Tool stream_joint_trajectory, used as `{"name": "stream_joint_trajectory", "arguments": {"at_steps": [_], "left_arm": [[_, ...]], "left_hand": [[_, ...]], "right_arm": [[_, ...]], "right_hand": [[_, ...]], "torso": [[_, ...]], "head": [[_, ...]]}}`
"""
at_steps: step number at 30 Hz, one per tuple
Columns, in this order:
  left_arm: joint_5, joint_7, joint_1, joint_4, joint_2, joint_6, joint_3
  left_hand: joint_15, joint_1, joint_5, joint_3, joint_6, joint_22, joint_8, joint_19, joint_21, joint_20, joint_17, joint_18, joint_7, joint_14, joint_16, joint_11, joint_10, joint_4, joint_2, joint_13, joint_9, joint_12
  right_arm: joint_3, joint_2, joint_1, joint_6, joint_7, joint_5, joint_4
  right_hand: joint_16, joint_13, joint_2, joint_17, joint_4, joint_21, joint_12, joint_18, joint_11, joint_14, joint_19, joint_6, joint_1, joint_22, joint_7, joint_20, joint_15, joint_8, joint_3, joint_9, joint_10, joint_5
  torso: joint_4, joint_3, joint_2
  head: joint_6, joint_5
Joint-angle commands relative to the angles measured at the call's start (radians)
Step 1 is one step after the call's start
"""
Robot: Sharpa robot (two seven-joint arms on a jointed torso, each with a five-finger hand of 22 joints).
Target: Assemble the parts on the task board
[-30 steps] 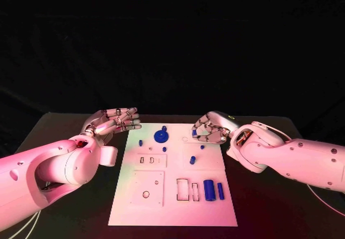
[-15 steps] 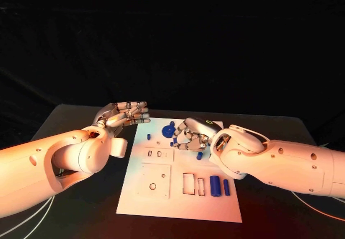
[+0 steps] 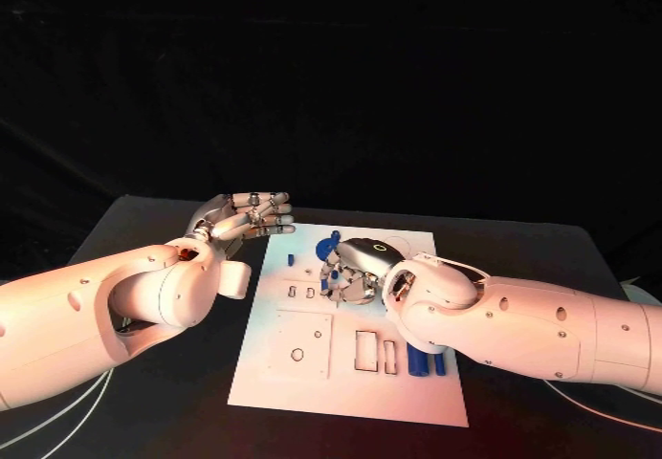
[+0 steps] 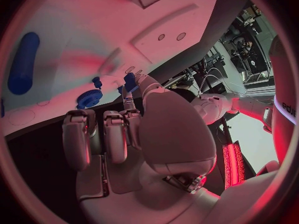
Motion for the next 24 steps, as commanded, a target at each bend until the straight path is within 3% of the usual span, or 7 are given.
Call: {"name": "stream_joint_trajectory", "arguments": {"at_steps": [1,12,19,24], "left_arm": [[0.000,0.003,0.000,0.003,0.002,0.019,0.001],[0.000,0.003,0.000,0.005,0.000,0.019,0.001],[0.000,0.002,0.000,0.006,-0.001,0.019,0.001],[0.000,0.000,0.000,0.009,-0.001,0.020,0.001]], "left_hand": [[-0.002,0.009,-0.003,0.000,0.008,0.001,-0.007,-0.008,0.006,-0.002,0.001,0.018,0.000,-0.001,-0.006,-0.001,0.005,-0.004,-0.003,0.000,0.000,-0.005],[-0.002,0.008,-0.004,0.000,0.009,0.001,-0.007,-0.008,0.007,-0.002,0.001,0.018,0.000,0.000,-0.006,-0.001,0.006,-0.004,-0.003,0.000,0.000,-0.005],[-0.002,0.008,-0.004,0.000,0.009,0.002,-0.007,-0.009,0.007,-0.002,0.002,0.018,0.000,0.000,-0.006,-0.002,0.007,-0.003,-0.002,0.000,0.001,-0.005],[-0.002,0.007,-0.004,0.000,0.009,0.002,-0.008,-0.009,0.008,-0.002,0.002,0.018,0.000,0.000,-0.006,-0.002,0.007,-0.003,-0.002,0.000,0.000,-0.005]], "right_arm": [[-0.001,0.010,-0.005,0.023,-0.030,-0.055,-0.010],[-0.002,0.042,-0.015,0.031,-0.045,-0.074,-0.033],[-0.003,0.055,-0.018,0.033,-0.050,-0.076,-0.044],[-0.003,0.062,-0.019,0.040,-0.056,-0.077,-0.050]], "right_hand": [[0.004,0.145,0.001,0.259,0.006,0.000,0.002,-0.015,-0.008,0.103,0.048,0.009,-0.012,0.194,-0.009,-0.009,-0.004,0.000,0.001,0.005,0.017,0.004],[0.004,0.145,0.000,0.260,0.007,0.000,0.002,-0.015,-0.007,0.103,0.048,0.009,-0.014,0.194,-0.008,-0.008,-0.003,0.000,0.000,0.005,0.016,0.002],[0.005,0.146,-0.001,0.261,0.007,0.001,0.003,-0.015,-0.007,0.104,0.049,0.009,-0.015,0.195,-0.009,-0.008,-0.003,0.000,0.000,0.005,0.018,0.001],[0.004,0.144,-0.002,0.258,0.006,-0.002,0.001,-0.014,-0.007,0.103,0.047,0.007,-0.016,0.192,-0.008,-0.008,-0.003,-0.001,0.000,0.004,0.016,-0.003]], "torso": [[0.0005,0.0004,0.000],[0.0005,-0.0003,0.000],[-0.0008,0.0000,0.000],[0.0013,-0.0003,0.000]], "head": [[-0.001,0.002],[-0.001,0.004],[-0.005,0.020],[-0.007,0.017]]}}
